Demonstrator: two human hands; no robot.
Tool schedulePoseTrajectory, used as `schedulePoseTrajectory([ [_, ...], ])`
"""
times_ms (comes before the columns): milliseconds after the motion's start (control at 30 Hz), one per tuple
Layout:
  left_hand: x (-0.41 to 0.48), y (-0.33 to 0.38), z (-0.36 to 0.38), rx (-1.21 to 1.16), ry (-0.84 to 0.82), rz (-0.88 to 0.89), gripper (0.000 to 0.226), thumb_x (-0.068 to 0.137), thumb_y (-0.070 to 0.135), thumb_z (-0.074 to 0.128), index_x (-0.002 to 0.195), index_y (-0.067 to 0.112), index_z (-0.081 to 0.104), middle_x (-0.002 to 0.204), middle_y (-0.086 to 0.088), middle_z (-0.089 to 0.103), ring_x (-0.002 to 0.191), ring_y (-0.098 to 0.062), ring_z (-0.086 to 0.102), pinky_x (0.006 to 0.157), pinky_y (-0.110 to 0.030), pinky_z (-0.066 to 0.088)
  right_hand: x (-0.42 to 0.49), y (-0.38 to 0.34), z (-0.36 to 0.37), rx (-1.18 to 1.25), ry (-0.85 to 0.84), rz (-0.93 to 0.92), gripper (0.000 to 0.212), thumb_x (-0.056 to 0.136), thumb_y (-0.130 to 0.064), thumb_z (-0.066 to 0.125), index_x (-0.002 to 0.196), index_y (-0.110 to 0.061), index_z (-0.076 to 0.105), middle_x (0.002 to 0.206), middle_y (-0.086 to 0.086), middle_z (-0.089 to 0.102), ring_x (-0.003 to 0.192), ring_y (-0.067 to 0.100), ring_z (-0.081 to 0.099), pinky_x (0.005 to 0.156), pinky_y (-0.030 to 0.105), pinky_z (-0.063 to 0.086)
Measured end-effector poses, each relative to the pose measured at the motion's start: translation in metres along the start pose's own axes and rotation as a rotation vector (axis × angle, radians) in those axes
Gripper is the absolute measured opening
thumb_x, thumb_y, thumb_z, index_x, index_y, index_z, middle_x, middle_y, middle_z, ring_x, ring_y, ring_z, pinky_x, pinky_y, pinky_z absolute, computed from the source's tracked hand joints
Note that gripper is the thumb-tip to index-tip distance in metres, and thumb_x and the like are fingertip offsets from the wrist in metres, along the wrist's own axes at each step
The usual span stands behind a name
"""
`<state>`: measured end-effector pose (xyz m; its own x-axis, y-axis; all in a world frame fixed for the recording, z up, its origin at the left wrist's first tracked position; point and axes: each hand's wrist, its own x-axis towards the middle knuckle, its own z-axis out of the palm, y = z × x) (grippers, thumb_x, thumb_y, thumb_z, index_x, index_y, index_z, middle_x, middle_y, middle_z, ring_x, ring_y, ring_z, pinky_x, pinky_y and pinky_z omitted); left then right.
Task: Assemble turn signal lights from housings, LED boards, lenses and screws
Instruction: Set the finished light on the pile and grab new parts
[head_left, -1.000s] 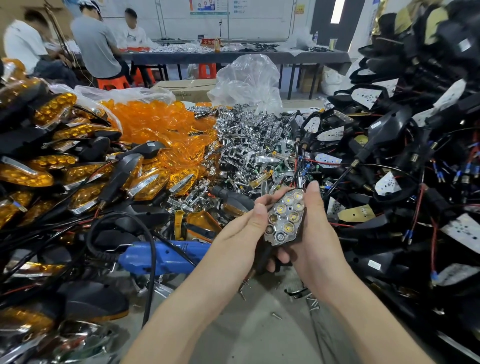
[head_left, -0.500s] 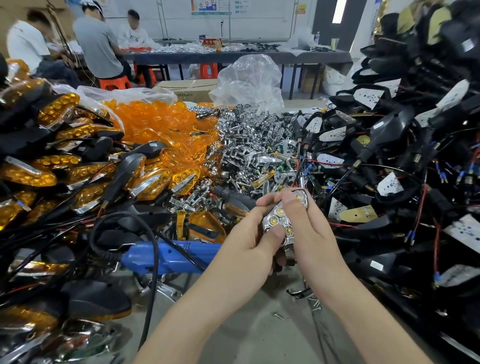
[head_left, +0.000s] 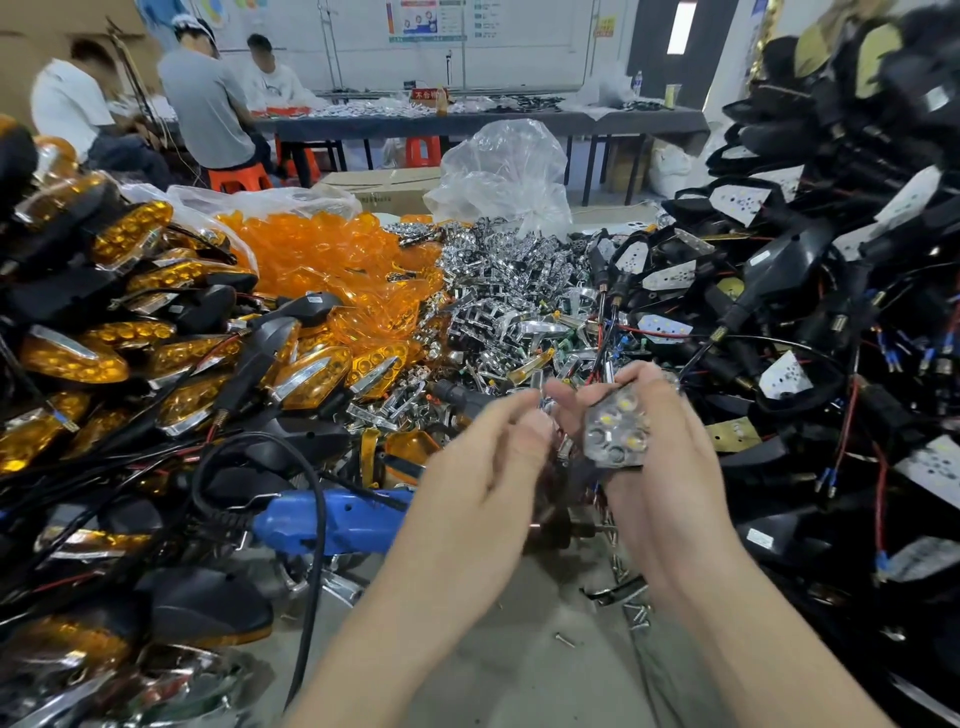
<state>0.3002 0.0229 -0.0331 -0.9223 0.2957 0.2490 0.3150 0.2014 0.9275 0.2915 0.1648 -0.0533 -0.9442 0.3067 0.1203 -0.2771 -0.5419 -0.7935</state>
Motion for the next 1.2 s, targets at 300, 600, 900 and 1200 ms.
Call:
schedulePoseTrajectory([
  [300,0.032,-0.013,-0.062,0.103,0.389,-0.11,0.045,0.108,0.033,0.03,0.083,0.009,0.059,0.077,0.007,0.075,0.066,-0.006,0.068,0.066,-0.028,0.048,0.002,-0.02,-0.015,0.368,-0.188,0.286,0.011,0.097,-0.028,0.051,0.096,-0.021,0.059,0.07,-0.003,0.046,0.045,0.007,0.041,0.027,0.016,0.029],
  [600,0.055,-0.035,-0.073,0.497,0.328,-0.036,0.065,0.105,0.051,0.03,0.058,0.022,0.065,0.065,0.011,0.069,0.064,-0.004,0.064,0.071,-0.031,0.049,0.007,-0.006,-0.016,0.121,-0.129,0.269,0.015,0.093,-0.03,0.057,0.1,-0.017,0.057,0.079,0.003,0.059,0.053,0.017,0.053,0.034,0.022,0.034],
  [900,0.111,-0.046,-0.122,0.957,0.261,-0.104,0.034,0.104,0.032,0.041,0.099,0.013,0.069,0.076,-0.003,0.065,0.075,-0.023,0.061,0.07,-0.038,0.051,0.012,0.019,-0.017,-0.209,-0.082,0.214,0.032,0.079,-0.025,0.069,0.106,-0.014,0.055,0.084,0.011,0.077,0.059,0.024,0.057,0.047,0.029,0.048],
  [1200,0.138,-0.051,-0.113,1.407,-0.078,-0.32,0.044,0.101,0.045,0.049,0.138,0.021,0.047,0.144,-0.015,0.043,0.134,-0.036,0.041,0.109,-0.056,0.031,0.01,0.014,-0.018,-0.162,-0.058,0.191,0.02,0.101,-0.015,0.061,0.118,-0.004,0.062,0.101,0.018,0.073,0.063,0.013,0.069,0.048,0.025,0.051],
])
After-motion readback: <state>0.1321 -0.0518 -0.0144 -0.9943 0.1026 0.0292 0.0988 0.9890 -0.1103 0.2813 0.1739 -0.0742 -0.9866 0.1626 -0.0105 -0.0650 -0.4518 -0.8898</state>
